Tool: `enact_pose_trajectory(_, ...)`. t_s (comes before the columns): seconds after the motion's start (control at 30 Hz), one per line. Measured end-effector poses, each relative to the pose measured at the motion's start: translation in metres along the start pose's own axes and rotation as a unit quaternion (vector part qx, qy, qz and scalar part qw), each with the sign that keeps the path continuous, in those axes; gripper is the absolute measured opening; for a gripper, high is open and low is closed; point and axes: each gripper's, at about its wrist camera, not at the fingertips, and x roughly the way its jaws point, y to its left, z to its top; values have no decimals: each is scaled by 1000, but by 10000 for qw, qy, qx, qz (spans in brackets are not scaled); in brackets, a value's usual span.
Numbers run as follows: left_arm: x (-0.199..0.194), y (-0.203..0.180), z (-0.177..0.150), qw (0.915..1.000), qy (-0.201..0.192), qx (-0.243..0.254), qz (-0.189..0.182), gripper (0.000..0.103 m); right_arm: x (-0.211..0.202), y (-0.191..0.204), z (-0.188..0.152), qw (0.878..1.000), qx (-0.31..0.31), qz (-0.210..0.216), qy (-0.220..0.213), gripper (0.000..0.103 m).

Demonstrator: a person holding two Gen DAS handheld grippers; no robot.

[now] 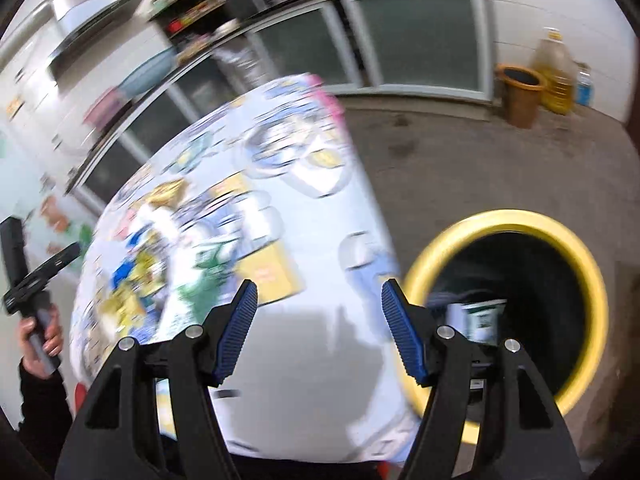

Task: Collect trash
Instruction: 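Grasp a blue glove with left tool while right tool grasps a milk carton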

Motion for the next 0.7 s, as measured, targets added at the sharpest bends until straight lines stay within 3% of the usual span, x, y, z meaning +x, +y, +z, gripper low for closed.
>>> enact_pose_trajectory(0.17, -12, 42, -27, 9990, 48, -273, 365, 95, 32, 62, -8, 9972, -523, 326, 417, 62)
enact_pose_trajectory(0.33, 8, 64, -42, 9960, 418, -411, 681, 95, 71, 102, -14, 9925, -819, 320, 855, 62)
enact_pose_trajectory(0.7, 53, 72, -39, 9942, 793, -560, 456, 95, 109, 128, -5, 9876, -812, 370, 1290, 65)
